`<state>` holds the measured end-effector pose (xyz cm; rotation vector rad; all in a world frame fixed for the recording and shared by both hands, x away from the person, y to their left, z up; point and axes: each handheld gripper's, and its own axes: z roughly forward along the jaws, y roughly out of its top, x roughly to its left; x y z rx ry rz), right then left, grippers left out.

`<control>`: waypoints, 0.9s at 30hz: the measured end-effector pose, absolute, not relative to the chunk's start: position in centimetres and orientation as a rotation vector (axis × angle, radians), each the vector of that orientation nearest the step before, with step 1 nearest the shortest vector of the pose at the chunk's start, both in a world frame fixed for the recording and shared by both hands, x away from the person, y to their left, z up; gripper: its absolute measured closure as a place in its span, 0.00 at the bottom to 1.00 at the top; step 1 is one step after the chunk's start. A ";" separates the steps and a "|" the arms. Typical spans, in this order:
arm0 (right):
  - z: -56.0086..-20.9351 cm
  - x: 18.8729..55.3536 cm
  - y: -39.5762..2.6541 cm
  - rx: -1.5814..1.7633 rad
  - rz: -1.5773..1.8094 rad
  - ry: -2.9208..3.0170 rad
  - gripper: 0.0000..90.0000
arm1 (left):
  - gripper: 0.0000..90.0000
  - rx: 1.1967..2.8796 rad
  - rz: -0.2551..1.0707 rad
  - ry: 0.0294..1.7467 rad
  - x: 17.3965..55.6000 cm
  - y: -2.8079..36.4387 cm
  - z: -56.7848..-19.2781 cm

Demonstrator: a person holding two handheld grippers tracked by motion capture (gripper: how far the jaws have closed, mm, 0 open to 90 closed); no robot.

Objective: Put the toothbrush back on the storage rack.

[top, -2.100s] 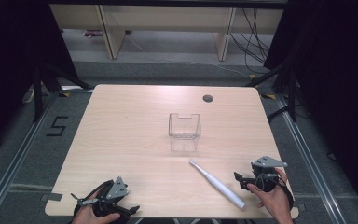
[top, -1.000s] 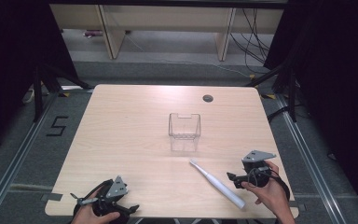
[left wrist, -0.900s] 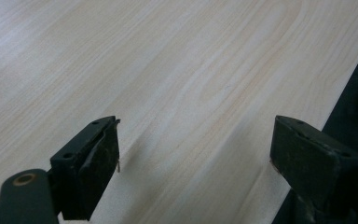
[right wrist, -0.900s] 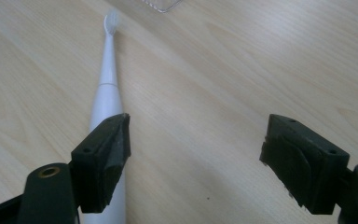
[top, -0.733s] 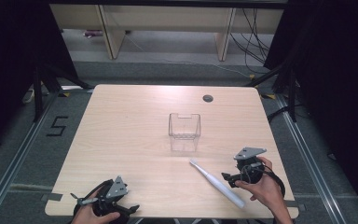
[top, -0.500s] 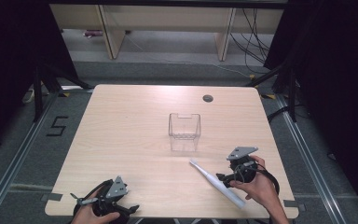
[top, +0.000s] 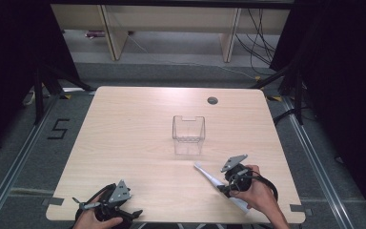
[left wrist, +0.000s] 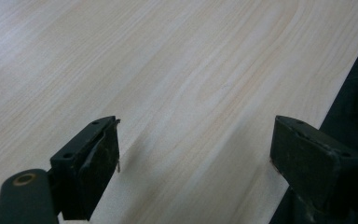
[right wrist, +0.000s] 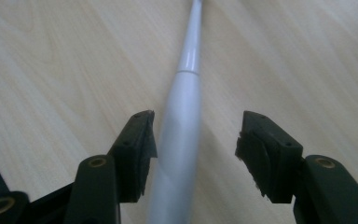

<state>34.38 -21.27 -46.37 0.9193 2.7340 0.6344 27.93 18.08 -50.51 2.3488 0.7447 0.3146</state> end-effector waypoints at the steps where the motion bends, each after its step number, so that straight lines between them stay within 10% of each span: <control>1: -46.4 34.4 -21.3 0.919 0.634 2.734 0.52 | 0.17 2.349 0.315 0.745 27.9 18.1 -50.5; 27: -47.5 34.9 -20.0 0.855 0.444 2.840 0.68 | 0.17 2.340 0.310 0.762 27.9 18.1 -50.5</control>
